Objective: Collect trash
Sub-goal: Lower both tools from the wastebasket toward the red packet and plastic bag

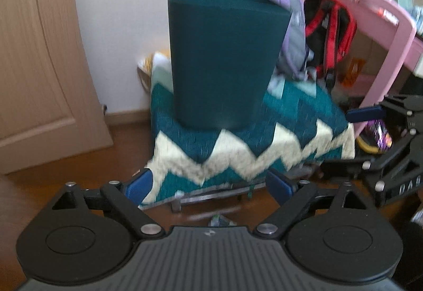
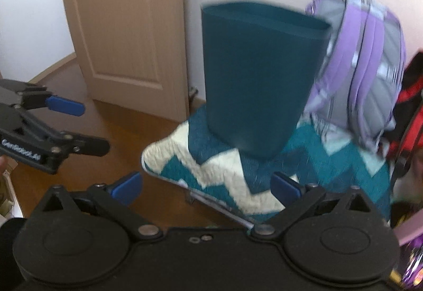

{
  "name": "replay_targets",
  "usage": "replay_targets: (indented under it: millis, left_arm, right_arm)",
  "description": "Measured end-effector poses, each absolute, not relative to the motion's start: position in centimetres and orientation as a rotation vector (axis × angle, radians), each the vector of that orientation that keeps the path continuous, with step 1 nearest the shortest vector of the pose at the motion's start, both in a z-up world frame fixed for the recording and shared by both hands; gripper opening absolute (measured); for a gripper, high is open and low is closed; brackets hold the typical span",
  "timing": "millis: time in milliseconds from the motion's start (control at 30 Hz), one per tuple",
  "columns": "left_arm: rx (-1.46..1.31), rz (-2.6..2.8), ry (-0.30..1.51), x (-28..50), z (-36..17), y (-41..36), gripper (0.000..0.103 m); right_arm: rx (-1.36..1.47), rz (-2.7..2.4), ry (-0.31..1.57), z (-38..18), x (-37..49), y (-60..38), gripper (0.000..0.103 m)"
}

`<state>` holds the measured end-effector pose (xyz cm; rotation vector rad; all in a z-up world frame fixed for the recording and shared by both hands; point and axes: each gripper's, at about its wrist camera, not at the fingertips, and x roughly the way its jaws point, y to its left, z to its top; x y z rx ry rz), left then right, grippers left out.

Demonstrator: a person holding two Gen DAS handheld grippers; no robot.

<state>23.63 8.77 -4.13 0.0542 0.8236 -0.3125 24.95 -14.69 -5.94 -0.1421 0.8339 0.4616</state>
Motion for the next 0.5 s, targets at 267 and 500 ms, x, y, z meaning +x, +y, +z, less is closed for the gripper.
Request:
replay_targets:
  millis: [267,500]
  left_arm:
    - [0.096,-0.348,1.011,26.1,-15.6,10.2,0.103]
    - [0.118,-0.385,1.217,29.2,-26.4,11.0,0.103]
  right_arm:
    - [-0.110,0.442,0.990,-16.3,28.0,-13.7,0.103]
    - [-0.102,0.417,1.119,-26.0,31.4,-11.3,0.103]
